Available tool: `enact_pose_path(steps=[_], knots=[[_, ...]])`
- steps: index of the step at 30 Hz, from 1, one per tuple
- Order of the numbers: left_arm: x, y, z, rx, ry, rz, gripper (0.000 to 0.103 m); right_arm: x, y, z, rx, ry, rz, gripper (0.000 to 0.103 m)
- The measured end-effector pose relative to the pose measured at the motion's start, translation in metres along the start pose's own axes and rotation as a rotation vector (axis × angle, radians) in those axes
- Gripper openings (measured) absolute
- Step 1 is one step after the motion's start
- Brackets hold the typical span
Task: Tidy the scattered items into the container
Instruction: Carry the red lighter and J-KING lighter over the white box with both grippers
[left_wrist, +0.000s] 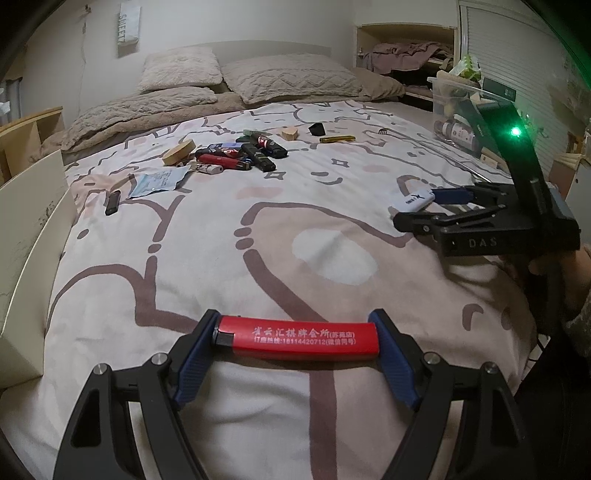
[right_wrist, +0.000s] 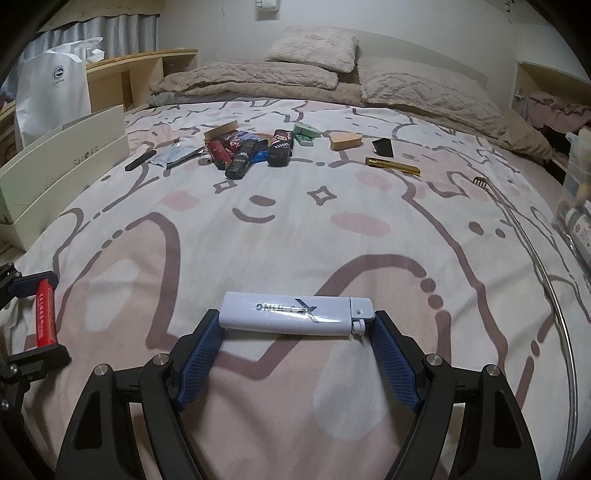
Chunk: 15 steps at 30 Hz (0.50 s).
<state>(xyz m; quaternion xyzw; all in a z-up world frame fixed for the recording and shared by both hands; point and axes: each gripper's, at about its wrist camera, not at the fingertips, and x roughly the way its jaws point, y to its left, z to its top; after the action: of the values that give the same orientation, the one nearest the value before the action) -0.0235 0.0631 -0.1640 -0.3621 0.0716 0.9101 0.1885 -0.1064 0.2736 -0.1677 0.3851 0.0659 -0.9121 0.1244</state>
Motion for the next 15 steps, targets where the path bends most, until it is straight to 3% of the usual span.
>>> enact_pose_path(steps=[15], knots=[[-0.018, 0.014, 0.003, -0.095, -0.011, 0.023, 0.081, -0.030, 0.027, -0.017, 0.040, 0.044, 0.043, 0.081]])
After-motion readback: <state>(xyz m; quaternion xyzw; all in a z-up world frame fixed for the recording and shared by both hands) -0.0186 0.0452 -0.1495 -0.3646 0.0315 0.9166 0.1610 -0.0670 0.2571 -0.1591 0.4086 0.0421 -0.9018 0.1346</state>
